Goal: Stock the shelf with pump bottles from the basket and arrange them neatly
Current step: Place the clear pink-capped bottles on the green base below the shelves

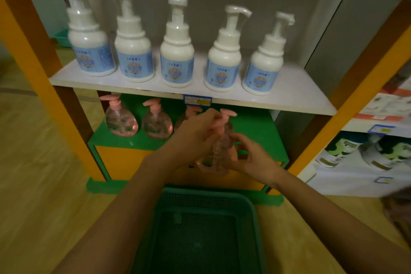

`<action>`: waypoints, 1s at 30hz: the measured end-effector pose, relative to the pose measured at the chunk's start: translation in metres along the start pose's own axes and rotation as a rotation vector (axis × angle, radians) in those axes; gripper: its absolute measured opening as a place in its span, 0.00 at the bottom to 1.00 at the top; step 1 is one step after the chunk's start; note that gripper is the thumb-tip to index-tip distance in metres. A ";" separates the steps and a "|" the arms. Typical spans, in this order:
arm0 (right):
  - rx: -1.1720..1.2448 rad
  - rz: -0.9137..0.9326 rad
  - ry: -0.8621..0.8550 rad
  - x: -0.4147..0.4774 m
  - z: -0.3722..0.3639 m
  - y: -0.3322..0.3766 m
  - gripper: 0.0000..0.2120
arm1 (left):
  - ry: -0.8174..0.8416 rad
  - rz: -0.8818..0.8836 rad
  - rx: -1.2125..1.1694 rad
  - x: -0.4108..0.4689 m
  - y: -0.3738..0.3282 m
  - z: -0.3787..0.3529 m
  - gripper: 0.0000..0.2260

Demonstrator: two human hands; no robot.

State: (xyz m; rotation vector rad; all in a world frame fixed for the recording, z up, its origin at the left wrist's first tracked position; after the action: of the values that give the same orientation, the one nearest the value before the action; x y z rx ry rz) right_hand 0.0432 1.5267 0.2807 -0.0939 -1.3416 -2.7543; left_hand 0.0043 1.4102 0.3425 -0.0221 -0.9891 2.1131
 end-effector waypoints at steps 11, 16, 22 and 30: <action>0.011 -0.148 -0.100 -0.025 0.036 -0.076 0.21 | 0.171 0.452 -0.423 0.011 0.026 -0.103 0.22; 0.077 -0.191 -0.167 0.003 0.057 -0.111 0.23 | 0.081 0.672 -0.987 0.046 0.026 -0.141 0.25; 0.086 -0.193 -0.158 0.034 0.073 -0.139 0.26 | -0.070 0.805 -1.065 0.078 0.026 -0.151 0.24; 0.126 -0.247 -0.111 0.047 0.071 -0.158 0.29 | -0.078 0.819 -1.037 0.088 0.035 -0.165 0.23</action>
State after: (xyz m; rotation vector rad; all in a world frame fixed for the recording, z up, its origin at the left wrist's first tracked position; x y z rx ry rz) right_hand -0.0171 1.6777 0.2053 -0.0799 -1.6558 -2.8900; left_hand -0.0262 1.5608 0.2298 -1.0030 -2.2959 1.9768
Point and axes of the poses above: each hand's wrist, its own x-axis towards the middle knuckle, its own z-axis out of the back of the hand, y = z × x, the point moved 8 cm from there along x, towards the middle knuckle, and after that the axes turned 2 degrees about z, right-handed, at the moved point
